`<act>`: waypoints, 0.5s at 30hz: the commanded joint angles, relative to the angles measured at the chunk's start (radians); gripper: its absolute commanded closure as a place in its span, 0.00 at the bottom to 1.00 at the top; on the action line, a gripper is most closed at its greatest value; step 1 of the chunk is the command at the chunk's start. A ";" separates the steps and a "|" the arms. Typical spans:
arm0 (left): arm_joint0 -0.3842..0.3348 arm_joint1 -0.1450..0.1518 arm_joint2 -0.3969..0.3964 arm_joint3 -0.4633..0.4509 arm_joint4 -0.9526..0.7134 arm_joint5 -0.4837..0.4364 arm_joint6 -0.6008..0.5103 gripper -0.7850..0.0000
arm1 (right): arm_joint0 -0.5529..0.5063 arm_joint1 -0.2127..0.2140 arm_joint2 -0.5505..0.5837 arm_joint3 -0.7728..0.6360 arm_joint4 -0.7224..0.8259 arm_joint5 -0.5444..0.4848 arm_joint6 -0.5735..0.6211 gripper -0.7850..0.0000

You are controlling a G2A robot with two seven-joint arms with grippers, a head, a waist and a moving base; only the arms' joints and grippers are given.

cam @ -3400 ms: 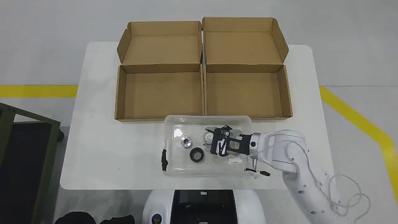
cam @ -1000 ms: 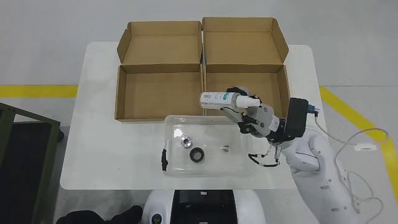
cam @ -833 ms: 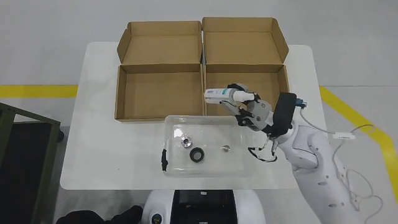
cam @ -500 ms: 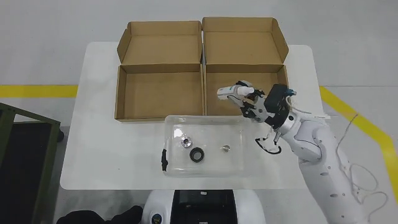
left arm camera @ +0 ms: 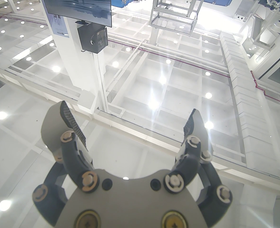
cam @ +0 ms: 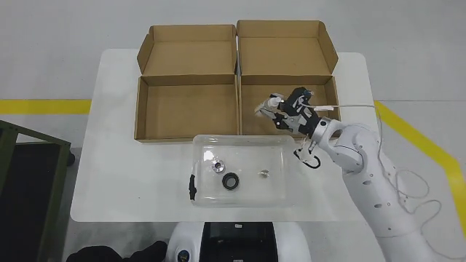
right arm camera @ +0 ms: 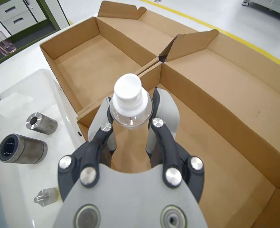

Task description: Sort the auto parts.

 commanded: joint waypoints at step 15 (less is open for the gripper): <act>0.000 0.000 0.000 0.000 0.000 0.000 0.000 0.00 | 0.106 -0.017 -0.105 0.111 -0.023 0.043 0.088 0.85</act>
